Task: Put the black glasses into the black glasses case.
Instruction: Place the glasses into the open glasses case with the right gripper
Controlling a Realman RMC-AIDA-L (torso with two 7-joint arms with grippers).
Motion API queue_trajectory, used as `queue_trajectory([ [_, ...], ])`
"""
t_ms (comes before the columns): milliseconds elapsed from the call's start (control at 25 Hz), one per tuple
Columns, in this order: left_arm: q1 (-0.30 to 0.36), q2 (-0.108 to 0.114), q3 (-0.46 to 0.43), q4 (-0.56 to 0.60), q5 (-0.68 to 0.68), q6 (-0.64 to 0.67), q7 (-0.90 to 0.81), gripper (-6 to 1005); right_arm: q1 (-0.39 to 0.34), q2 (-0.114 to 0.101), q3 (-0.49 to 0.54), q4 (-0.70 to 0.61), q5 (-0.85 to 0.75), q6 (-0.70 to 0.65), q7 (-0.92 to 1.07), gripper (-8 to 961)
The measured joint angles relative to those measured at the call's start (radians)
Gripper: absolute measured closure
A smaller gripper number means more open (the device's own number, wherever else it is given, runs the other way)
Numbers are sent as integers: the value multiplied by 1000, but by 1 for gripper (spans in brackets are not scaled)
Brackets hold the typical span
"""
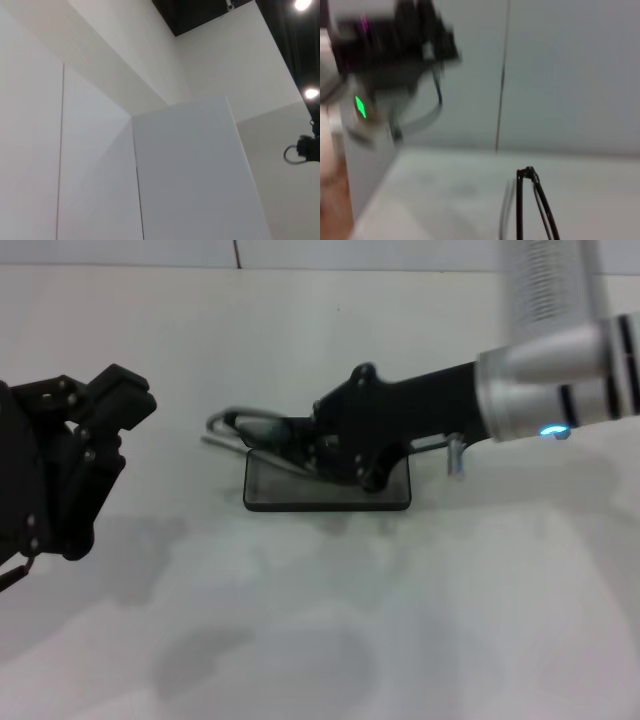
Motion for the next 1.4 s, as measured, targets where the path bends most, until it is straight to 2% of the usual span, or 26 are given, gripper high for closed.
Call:
queue_trajectory([
  [80,0,0,0,-3,1,0,1,927,-5,3,-48,-111,-164,40,144,848],
  [200,-3,-1,-1,-9,2,-1,5,926,15,2,-115,-191,-336,67,320,848],
  [440,-9,-4,-3,-9,1,-3,8,926,100,4,-243,-215,-558,121,539,848],
  [640,-20,-6,-10,-26,-1,-5,10,926,136,5,-331,-211,-689,184,631,848],
  [880,-24,-10,-25,-47,3,-5,12,926,153,5,-363,-199,-736,210,660,848],
  [1400,-41,-11,-25,-50,-1,-4,12,925,158,5,-449,-119,-772,358,653,848],
])
